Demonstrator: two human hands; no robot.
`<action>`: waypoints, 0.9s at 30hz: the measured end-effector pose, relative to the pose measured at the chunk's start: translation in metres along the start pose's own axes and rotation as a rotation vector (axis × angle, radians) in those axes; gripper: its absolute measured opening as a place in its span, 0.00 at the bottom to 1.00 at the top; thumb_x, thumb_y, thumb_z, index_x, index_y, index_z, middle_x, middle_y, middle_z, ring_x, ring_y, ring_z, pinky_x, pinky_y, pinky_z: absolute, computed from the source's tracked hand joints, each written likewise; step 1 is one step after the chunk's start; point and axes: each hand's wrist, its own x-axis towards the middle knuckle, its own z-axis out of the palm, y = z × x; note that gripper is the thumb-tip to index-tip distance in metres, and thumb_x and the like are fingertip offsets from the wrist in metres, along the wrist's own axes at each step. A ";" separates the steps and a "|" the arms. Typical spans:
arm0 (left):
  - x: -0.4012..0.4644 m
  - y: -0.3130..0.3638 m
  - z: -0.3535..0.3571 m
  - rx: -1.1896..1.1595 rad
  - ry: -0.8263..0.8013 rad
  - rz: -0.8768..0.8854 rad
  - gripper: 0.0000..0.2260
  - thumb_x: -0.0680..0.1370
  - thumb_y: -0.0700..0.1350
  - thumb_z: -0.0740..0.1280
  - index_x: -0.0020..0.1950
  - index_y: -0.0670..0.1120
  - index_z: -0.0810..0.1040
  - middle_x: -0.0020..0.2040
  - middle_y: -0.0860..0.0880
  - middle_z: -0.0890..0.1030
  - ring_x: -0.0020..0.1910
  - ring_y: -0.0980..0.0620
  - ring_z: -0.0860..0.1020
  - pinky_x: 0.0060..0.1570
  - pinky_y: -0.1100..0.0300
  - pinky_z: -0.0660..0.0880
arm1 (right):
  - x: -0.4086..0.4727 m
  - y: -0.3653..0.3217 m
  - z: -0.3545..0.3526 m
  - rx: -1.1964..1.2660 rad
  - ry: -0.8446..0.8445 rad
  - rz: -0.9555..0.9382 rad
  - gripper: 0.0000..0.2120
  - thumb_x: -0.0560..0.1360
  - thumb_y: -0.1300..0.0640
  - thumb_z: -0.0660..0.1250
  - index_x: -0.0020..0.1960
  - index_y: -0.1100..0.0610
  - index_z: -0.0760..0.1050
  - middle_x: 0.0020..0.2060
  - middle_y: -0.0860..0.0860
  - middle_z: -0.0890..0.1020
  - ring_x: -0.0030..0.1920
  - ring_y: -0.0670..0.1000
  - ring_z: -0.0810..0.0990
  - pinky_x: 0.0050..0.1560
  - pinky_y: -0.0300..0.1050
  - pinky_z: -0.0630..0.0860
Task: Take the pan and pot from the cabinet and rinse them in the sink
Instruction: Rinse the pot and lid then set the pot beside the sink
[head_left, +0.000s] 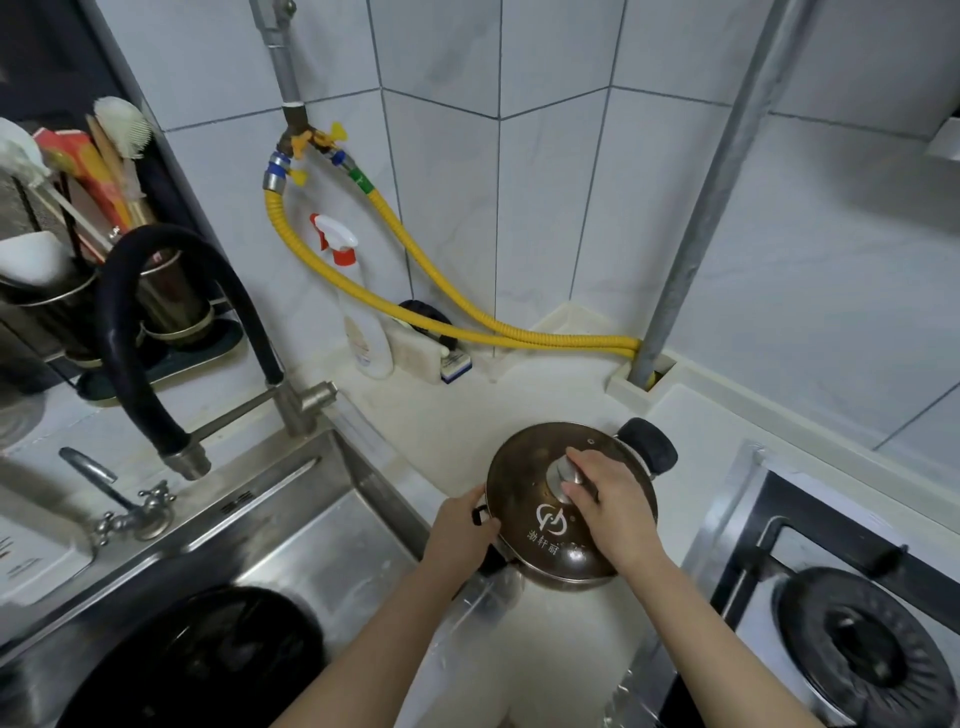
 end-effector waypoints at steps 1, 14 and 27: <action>0.001 0.000 0.001 0.005 -0.001 -0.021 0.23 0.78 0.41 0.64 0.73 0.46 0.66 0.64 0.42 0.76 0.60 0.45 0.76 0.58 0.58 0.72 | 0.000 0.000 0.000 -0.003 -0.006 0.001 0.18 0.75 0.57 0.66 0.65 0.56 0.74 0.59 0.51 0.79 0.62 0.55 0.75 0.66 0.49 0.69; -0.012 -0.015 -0.004 -0.521 0.057 -0.389 0.18 0.77 0.44 0.68 0.64 0.42 0.68 0.62 0.38 0.74 0.54 0.37 0.79 0.34 0.50 0.82 | -0.008 0.032 -0.013 0.325 0.058 0.415 0.42 0.66 0.34 0.64 0.73 0.54 0.61 0.67 0.57 0.63 0.69 0.59 0.64 0.70 0.55 0.62; 0.012 -0.018 -0.037 -0.650 0.156 -0.424 0.14 0.79 0.40 0.65 0.64 0.41 0.70 0.57 0.39 0.77 0.50 0.39 0.80 0.37 0.49 0.81 | 0.036 0.030 0.013 0.630 0.026 0.478 0.31 0.74 0.47 0.67 0.73 0.50 0.60 0.71 0.56 0.66 0.70 0.57 0.66 0.70 0.59 0.64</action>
